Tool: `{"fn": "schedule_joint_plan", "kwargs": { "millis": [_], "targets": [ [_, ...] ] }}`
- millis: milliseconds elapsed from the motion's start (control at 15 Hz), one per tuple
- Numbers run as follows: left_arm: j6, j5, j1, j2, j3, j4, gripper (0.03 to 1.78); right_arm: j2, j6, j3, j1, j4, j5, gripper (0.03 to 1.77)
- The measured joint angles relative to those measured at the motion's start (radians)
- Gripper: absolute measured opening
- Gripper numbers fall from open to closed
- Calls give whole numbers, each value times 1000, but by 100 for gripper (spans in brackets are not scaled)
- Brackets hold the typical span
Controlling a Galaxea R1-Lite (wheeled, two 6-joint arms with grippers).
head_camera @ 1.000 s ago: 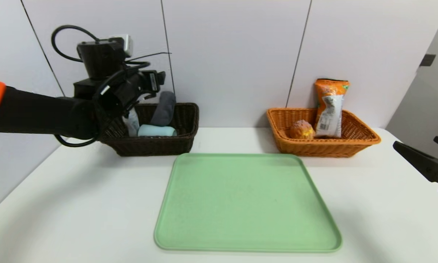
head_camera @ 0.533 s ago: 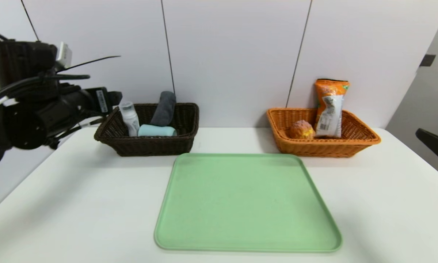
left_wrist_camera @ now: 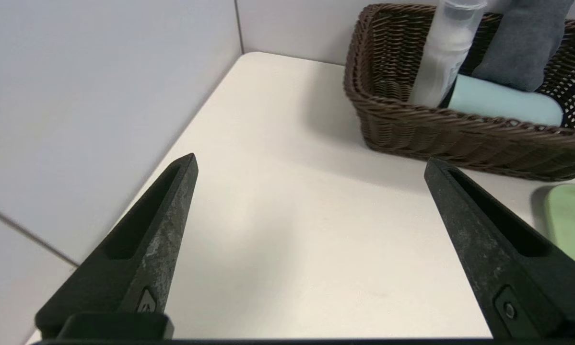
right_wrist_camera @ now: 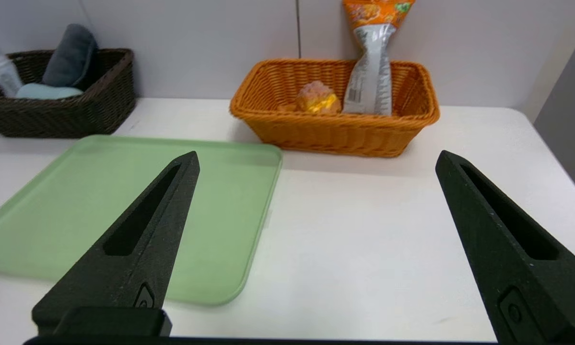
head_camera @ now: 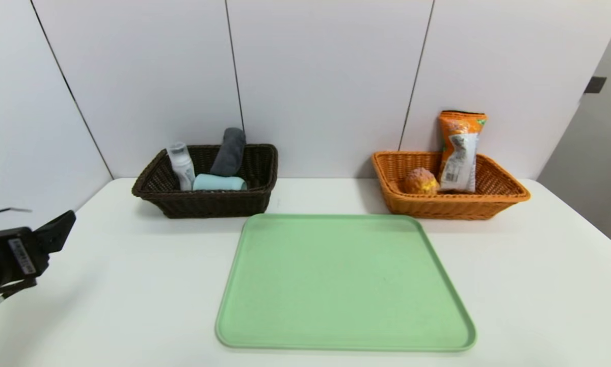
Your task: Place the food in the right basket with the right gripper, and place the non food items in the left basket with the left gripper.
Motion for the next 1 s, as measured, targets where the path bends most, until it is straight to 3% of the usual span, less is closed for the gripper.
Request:
{"fn": "schedule_joint_plan", "kwargs": {
  "millis": [267,533,733,1000],
  "targets": [
    [36,-47,69,-201,194,-70,169,-185,26,1,7,207,42,170],
    [53,-70,124,-399,321,-63,169,-264,30,-4,24,225,54,170],
    [74,-113,146,-595,367,53,169,-305,30,0,36,250,96,170],
    [100,-158,155,-886,365,331,169,-387,28,3,45,318,130,170]
  ]
}}
